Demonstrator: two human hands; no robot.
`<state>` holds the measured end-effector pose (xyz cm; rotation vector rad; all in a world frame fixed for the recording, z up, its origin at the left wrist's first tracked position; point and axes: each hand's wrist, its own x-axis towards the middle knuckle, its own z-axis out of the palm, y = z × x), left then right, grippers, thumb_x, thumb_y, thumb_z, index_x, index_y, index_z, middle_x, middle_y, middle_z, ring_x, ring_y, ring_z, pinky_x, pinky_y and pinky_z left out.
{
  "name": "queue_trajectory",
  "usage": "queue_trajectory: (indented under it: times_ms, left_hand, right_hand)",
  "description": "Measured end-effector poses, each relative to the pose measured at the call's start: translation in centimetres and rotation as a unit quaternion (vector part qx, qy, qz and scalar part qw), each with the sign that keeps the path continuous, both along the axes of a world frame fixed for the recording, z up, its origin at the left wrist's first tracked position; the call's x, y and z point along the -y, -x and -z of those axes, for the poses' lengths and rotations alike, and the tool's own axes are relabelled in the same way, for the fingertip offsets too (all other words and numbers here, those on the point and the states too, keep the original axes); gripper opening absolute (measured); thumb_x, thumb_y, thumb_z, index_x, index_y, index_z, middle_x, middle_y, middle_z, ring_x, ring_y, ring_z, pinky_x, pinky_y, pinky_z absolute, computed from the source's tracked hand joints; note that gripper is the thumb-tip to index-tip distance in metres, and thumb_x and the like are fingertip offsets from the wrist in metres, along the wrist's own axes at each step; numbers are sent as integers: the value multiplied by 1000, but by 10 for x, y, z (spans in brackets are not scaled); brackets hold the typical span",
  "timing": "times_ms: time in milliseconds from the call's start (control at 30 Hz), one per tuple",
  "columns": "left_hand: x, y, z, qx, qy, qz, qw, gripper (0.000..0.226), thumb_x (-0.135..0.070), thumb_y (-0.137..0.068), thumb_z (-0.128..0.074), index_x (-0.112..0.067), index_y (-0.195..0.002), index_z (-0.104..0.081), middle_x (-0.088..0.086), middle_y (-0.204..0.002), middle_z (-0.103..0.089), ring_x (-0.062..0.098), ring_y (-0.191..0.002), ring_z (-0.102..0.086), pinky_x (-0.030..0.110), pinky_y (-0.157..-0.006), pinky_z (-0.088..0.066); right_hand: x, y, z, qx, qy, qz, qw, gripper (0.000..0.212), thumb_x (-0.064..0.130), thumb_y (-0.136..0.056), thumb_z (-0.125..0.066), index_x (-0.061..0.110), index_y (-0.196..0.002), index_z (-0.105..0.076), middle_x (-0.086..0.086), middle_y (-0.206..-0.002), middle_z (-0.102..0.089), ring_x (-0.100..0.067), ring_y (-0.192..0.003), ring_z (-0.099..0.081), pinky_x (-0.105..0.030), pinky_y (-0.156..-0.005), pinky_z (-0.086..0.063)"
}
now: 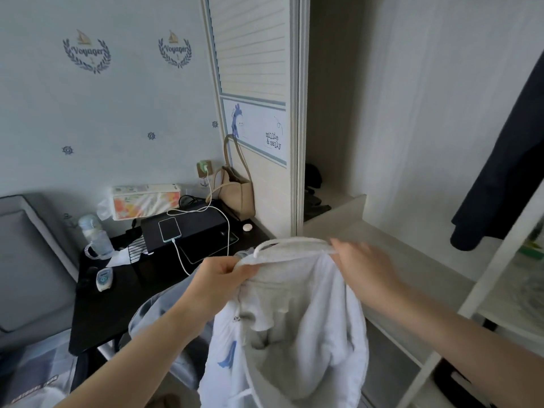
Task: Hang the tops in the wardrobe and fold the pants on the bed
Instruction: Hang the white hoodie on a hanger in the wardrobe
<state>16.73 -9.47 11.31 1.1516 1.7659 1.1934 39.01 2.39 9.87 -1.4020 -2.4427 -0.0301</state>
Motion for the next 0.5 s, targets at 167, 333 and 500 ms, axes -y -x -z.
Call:
queue_trajectory:
  times_ms: [167, 333, 500]
  left_hand:
    - [-15, -24, 6, -4, 3, -14, 1000, 41, -29, -87, -71, 7, -74, -54, 5, -66, -53, 22, -60, -45, 31, -60, -37]
    - [-22, -51, 3, -107, -111, 110, 982, 69, -13, -92, -63, -56, -135, -30, -18, -97, -67, 2, -79, -66, 23, -74, -54]
    - [-29, -94, 16, -330, -200, 250, 888, 70, -1, -98, -41, -52, -144, -30, -14, -128, -58, 3, -114, -59, 17, -98, -46]
  right_hand:
    - [-11, -21, -21, 102, -73, 99, 987, 31, 17, -97, -44, 11, -127, -42, -9, -107, -64, -31, -90, -66, -33, -62, -39]
    - [-17, -45, -44, -77, 59, 79, 992, 30, 25, -98, -36, 17, -70, -40, -8, -78, -53, -31, -73, -50, -32, -63, -35]
    - [-21, -54, -68, -220, 15, -50, 974, 37, 12, -95, -37, 23, -124, -56, 10, -93, -57, -14, -74, -52, -27, -66, -36]
